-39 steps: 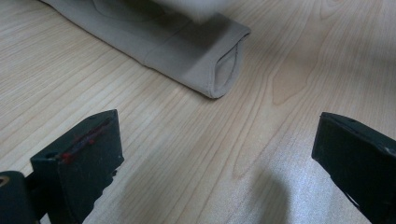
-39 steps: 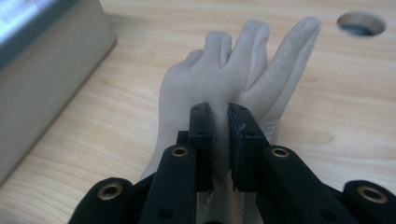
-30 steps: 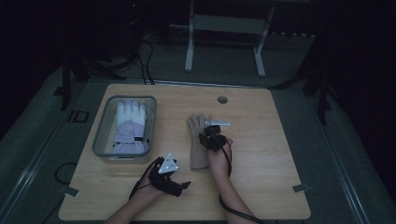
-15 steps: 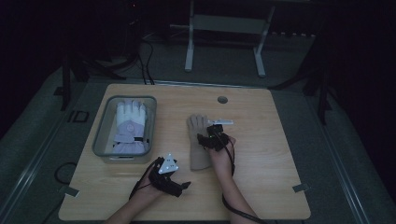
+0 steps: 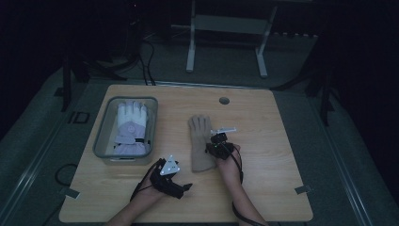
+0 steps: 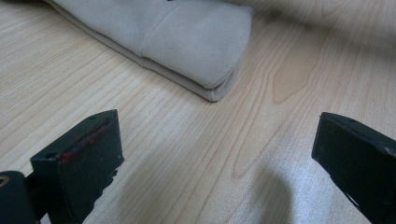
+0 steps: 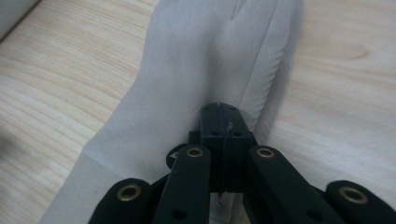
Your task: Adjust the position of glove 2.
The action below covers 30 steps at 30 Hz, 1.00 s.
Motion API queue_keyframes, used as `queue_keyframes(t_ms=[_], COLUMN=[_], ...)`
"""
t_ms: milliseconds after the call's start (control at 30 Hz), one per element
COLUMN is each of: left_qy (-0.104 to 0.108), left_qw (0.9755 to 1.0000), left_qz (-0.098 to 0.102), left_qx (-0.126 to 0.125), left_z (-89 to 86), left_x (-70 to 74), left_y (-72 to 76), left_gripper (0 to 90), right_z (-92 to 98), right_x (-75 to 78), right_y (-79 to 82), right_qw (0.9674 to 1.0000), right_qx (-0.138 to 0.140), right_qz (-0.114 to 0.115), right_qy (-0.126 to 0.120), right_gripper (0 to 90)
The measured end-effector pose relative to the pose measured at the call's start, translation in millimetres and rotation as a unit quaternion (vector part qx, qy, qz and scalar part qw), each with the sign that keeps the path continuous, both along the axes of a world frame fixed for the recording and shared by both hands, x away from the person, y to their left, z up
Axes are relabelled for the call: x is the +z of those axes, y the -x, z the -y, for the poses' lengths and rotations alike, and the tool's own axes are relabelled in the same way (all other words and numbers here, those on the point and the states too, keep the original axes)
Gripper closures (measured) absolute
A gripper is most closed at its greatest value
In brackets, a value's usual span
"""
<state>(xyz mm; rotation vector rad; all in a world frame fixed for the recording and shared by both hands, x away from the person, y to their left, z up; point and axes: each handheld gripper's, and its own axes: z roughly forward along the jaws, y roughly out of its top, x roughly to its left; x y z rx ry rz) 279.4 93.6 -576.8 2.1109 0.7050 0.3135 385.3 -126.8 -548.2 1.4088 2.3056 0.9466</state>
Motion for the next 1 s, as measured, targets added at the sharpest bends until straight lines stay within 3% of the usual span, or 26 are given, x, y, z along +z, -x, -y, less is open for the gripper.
queue_keyframes(t_ms=[233,300,333,400,500,567,600,700,800,933,1000], left_qy=[-0.003,-0.008,-0.011,-0.009,0.001,0.011,0.012,0.014,0.011,0.026,0.024], left_qw=[1.0,1.0,0.9999,0.9997,0.9998,0.9999,0.9998,0.9997,0.9998,0.9997,0.9997], left_qz=[-0.003,0.004,0.011,0.02,0.014,0.013,0.014,0.019,0.014,0.005,-0.004], left_qx=[-0.002,0.001,0.004,0.013,0.011,0.003,0.0,-0.009,-0.005,0.0,-0.001], left_z=[0.4,0.5,0.3,0.0,-0.3,-0.3,0.2,3.6,5.1,2.6,2.5], left_x=[-0.1,0.1,0.2,0.3,0.5,0.7,0.7,2.0,4.3,9.9,12.7], left_y=[0.0,0.8,1.4,2.1,0.9,0.5,0.6,1.6,1.4,0.0,-3.0], left_gripper=[2.0,2.0,2.0,2.0,2.0,2.0,2.0,2.0,2.0,2.0,2.0], right_z=[1.9,5.0,6.2,8.9,13.5,15.6,15.7,17.0,21.8,32.7,38.2], right_x=[2.1,3.0,3.9,6.6,10.0,10.6,10.8,12.3,15.1,21.1,24.3], right_y=[1.1,1.1,1.5,2.5,2.7,3.1,3.6,5.9,5.7,5.9,6.0], right_qw=[0.9999,1.0,1.0,0.9997,0.9989,0.9981,0.9976,0.9964,0.9932,0.9922,0.9919], right_qx=[-0.001,-0.002,-0.003,0.005,0.024,0.042,0.052,0.075,0.106,0.111,0.11], right_qz=[0.001,0.0,0.002,0.007,0.006,0.005,0.01,0.017,0.012,0.037,0.039], right_qy=[0.013,-0.001,-0.005,-0.021,-0.041,-0.045,-0.045,-0.036,-0.046,-0.043,-0.05], right_gripper=[89.7,85.8,81.7,65.0,43.5,23.9,18.3,12.7,14.3,16.3,15.1])
